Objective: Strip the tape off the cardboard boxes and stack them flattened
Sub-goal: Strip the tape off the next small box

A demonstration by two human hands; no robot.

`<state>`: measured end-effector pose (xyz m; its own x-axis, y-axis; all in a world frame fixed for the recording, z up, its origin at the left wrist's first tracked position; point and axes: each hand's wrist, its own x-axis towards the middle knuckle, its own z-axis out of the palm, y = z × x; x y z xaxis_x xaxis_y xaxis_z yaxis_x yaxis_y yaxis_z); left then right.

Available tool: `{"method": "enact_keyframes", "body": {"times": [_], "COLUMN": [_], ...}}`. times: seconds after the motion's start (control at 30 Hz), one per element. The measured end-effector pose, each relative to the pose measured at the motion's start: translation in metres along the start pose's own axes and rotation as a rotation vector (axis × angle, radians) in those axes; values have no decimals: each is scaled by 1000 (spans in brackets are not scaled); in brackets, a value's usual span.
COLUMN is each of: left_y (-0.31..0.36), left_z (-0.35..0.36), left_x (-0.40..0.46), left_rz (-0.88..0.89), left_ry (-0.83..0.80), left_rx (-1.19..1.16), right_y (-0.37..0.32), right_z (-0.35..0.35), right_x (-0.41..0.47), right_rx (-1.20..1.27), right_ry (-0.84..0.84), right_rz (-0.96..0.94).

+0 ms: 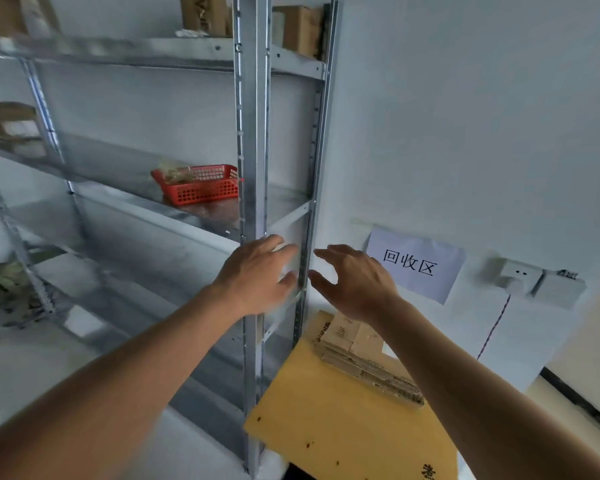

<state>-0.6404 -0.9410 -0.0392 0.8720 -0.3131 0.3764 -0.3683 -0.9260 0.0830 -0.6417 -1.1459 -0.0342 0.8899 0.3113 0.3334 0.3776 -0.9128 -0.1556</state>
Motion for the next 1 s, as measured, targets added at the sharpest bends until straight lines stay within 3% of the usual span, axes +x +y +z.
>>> {"method": "enact_keyframes", "body": {"times": [0.33, 0.6, 1.0], "left_y": [-175, -353, -598], "left_z": [-84, -134, -169], "left_x": [-53, -79, -53], "left_rz": [-101, -183, -312], "left_ry": [95, 82, 49], "left_rx": [50, 133, 216], "right_y": [-184, -341, -483], "right_z": [6, 47, 124], "right_x": [94, 194, 389], "right_rx": [77, 145, 215], "right_ry": [89, 75, 101], "right_rz": [-196, -227, -320]}}
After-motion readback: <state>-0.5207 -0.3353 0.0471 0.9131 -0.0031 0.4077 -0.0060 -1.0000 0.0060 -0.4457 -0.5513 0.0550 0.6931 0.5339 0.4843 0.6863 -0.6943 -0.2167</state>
